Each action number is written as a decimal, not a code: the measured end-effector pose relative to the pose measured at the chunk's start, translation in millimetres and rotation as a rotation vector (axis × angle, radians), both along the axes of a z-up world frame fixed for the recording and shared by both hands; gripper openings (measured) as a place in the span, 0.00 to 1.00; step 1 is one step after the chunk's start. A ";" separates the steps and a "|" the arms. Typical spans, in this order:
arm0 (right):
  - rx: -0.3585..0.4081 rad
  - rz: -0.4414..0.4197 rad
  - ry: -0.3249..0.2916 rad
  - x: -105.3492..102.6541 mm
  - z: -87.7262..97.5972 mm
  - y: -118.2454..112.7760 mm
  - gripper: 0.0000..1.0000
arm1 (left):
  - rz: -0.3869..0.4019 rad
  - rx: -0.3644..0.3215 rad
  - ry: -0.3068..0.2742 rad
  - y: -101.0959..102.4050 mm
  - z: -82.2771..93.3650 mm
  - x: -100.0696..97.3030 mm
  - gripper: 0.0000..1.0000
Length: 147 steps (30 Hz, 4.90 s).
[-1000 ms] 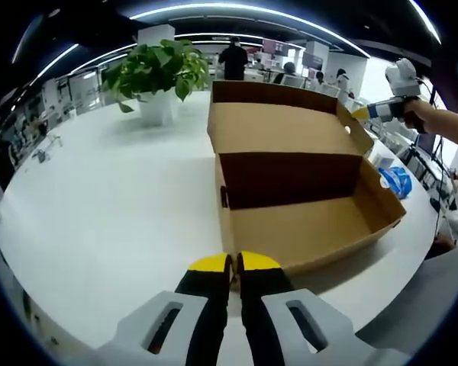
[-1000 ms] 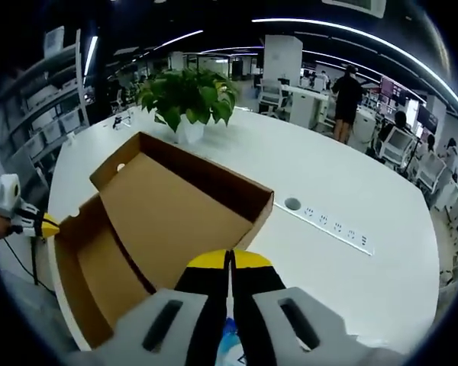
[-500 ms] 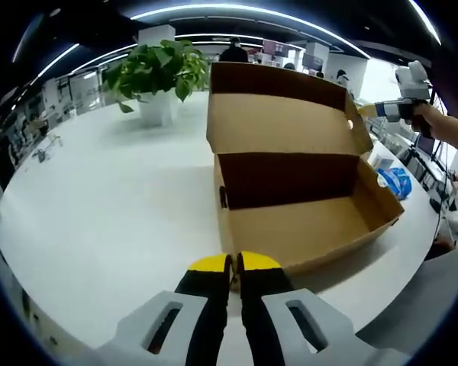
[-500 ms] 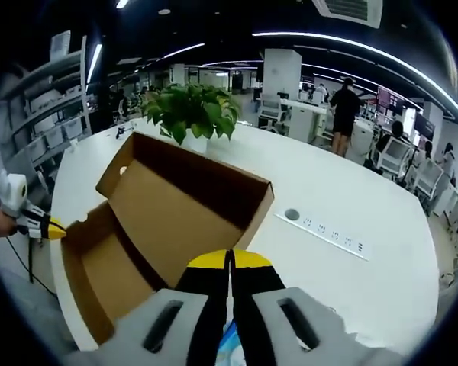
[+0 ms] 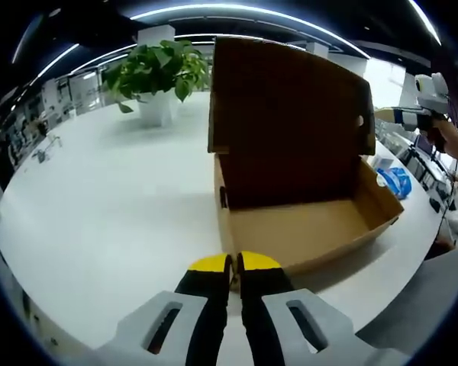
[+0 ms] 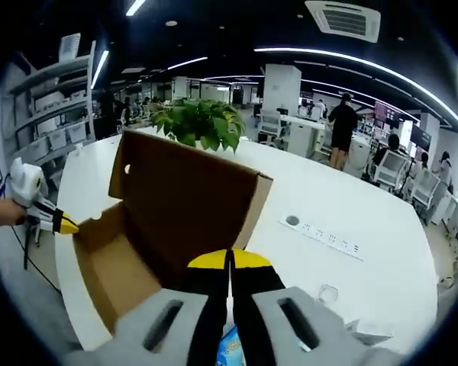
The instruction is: Operate the shoe box by opening the lid, removing the specified soft item, and placing it in the target area until the item is outside and the box remains undamaged.
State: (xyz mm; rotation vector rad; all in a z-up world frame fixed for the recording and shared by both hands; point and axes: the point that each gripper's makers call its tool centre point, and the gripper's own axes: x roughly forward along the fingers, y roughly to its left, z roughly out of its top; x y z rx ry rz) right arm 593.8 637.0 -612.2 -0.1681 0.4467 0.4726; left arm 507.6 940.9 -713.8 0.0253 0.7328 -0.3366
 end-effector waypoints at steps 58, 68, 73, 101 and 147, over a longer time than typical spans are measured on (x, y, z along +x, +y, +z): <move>0.034 0.015 0.098 -101.4 -83.7 6.9 0.00 | -0.078 0.040 -0.004 -4.3 4.7 -4.4 0.05; 0.041 0.045 0.114 -108.9 -86.0 9.1 0.02 | -0.111 0.063 -0.016 -1.2 13.3 -14.3 0.11; 0.036 0.074 0.117 -114.8 -89.3 9.0 0.06 | -0.121 0.065 0.000 -1.3 10.2 -16.9 0.13; 0.013 0.161 0.140 -132.0 -94.0 13.5 0.18 | -0.199 0.111 -0.012 -0.7 6.8 -9.0 0.18; 0.032 0.171 0.209 -103.6 -110.2 29.9 0.21 | -0.324 0.126 0.035 -18.6 -8.3 20.4 0.25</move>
